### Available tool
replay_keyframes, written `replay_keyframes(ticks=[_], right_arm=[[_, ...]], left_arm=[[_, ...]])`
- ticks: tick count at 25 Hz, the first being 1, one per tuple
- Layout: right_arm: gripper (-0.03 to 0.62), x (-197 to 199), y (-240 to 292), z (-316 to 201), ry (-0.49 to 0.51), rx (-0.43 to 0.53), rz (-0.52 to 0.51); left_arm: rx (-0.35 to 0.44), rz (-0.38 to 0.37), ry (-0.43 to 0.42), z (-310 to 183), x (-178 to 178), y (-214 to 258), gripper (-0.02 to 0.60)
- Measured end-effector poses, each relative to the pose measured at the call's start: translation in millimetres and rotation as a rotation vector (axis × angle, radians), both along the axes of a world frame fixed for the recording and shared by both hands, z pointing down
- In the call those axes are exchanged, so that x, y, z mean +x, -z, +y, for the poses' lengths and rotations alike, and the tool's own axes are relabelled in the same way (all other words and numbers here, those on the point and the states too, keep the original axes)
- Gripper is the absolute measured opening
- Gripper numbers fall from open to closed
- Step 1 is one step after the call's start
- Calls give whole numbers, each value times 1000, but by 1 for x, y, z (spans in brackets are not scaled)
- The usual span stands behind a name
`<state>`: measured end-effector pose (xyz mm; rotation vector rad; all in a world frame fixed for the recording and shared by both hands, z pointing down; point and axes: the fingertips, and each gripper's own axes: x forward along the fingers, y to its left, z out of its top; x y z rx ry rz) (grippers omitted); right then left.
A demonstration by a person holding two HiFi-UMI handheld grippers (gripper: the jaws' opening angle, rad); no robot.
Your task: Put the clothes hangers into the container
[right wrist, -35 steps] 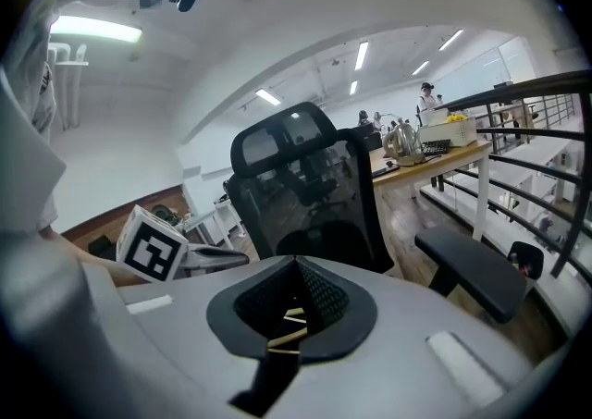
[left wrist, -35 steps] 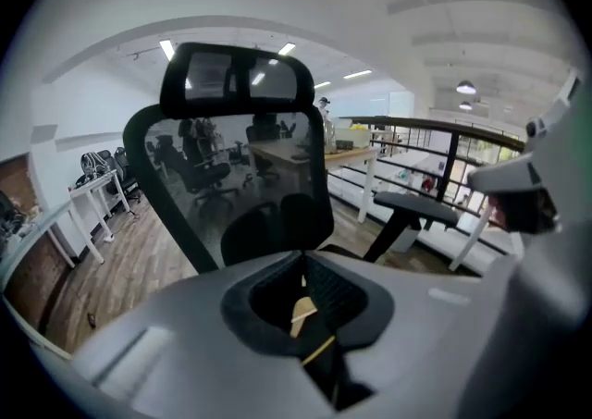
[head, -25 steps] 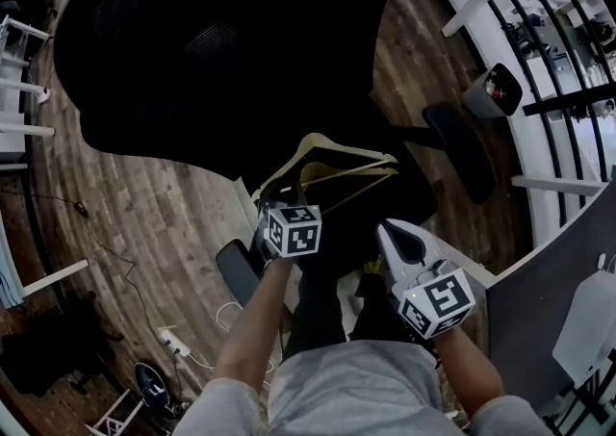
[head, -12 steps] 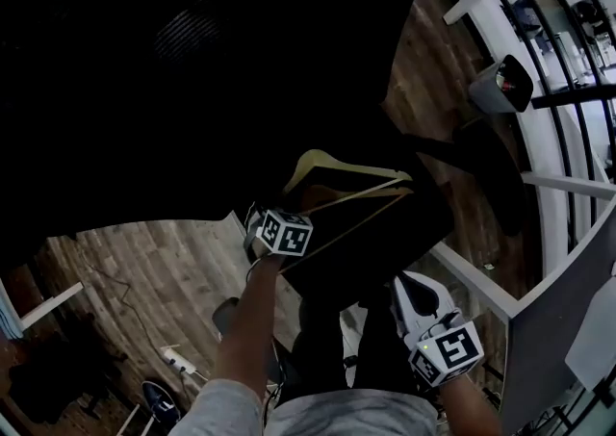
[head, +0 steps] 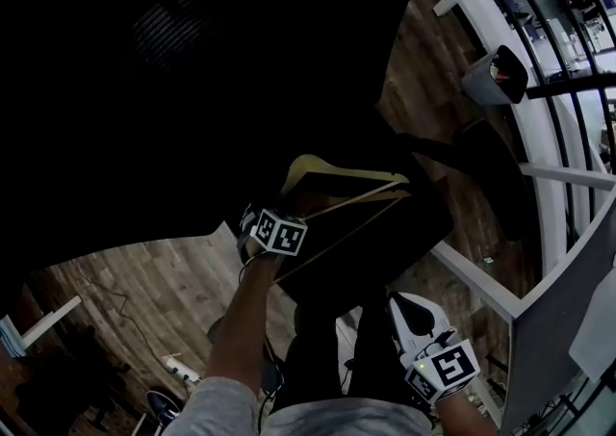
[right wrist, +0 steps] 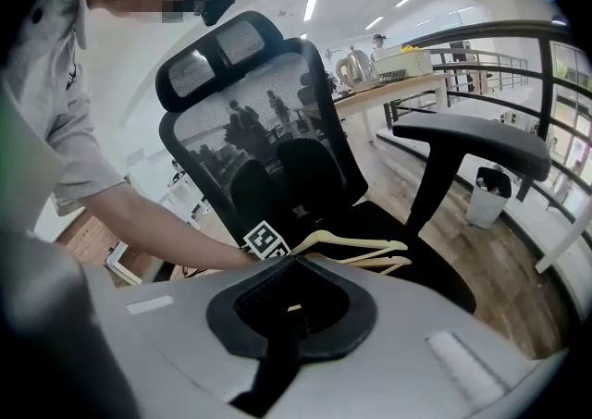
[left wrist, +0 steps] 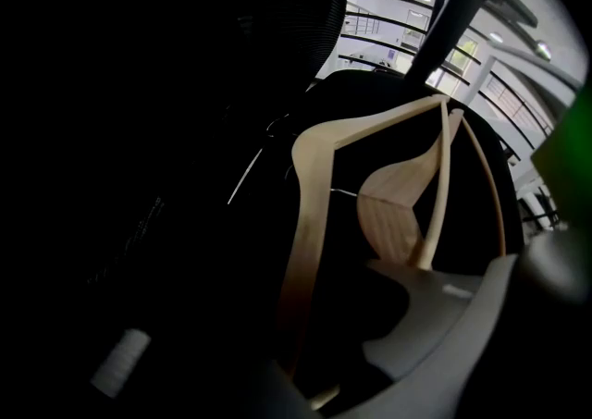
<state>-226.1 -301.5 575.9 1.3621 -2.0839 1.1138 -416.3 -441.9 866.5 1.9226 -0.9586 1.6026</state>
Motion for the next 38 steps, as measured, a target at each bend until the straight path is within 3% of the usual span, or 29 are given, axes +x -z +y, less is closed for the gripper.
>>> replay_keyframes(ticks=[6,17,23,30,38], right_arm=[[-2,-3,6,4,-6,21,15],[-2,25,49,14,-22,109,18],[-2,46,78,19,-48,159,19],[-2,80,111,27,-95,224,28],[-2,117,154,60,-157,307,52]], left_arm=[[52,-16,-148,3,10,13,87],[160,-24,-178,24,40,81,87],[182,-25,-217,43,50,118,87],[234,25,-280,58,75,173,87],[317,83,-415,97,93,243,87]])
